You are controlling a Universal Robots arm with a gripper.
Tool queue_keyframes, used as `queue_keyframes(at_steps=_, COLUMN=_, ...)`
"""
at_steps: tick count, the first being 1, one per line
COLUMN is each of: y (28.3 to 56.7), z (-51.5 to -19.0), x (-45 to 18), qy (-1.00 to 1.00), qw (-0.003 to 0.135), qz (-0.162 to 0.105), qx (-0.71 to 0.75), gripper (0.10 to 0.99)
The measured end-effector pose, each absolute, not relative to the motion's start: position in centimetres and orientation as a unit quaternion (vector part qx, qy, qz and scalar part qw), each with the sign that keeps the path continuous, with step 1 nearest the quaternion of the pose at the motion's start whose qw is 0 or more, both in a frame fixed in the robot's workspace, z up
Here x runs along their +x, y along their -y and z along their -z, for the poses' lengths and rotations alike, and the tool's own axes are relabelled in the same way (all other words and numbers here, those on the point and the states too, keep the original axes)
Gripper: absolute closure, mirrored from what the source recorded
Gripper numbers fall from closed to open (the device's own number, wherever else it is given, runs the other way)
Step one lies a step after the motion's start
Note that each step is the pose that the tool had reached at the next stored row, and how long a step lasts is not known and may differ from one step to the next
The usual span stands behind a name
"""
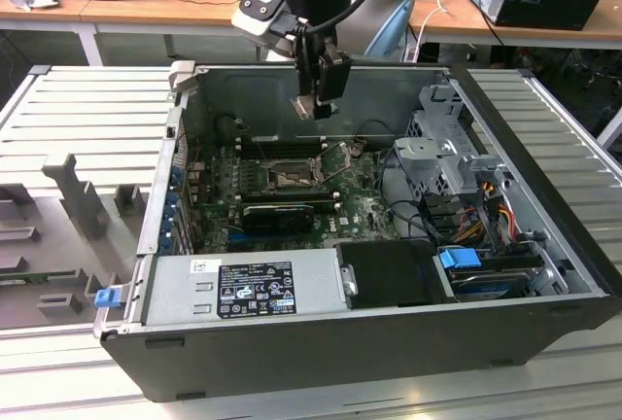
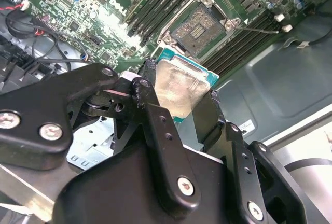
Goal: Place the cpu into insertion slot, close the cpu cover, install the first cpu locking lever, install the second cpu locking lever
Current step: 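Place the cpu into insertion slot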
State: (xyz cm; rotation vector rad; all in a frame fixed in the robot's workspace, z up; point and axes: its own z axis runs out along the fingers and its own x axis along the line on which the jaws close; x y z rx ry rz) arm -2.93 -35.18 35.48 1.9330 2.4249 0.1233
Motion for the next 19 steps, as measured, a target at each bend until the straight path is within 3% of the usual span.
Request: queue_keyframes(at_steps=19, y=35.18, z=-34.96, x=-2.93, qy=-0.764, qw=0.020, qz=-0.038, qx=0.643, gripper=0.557)
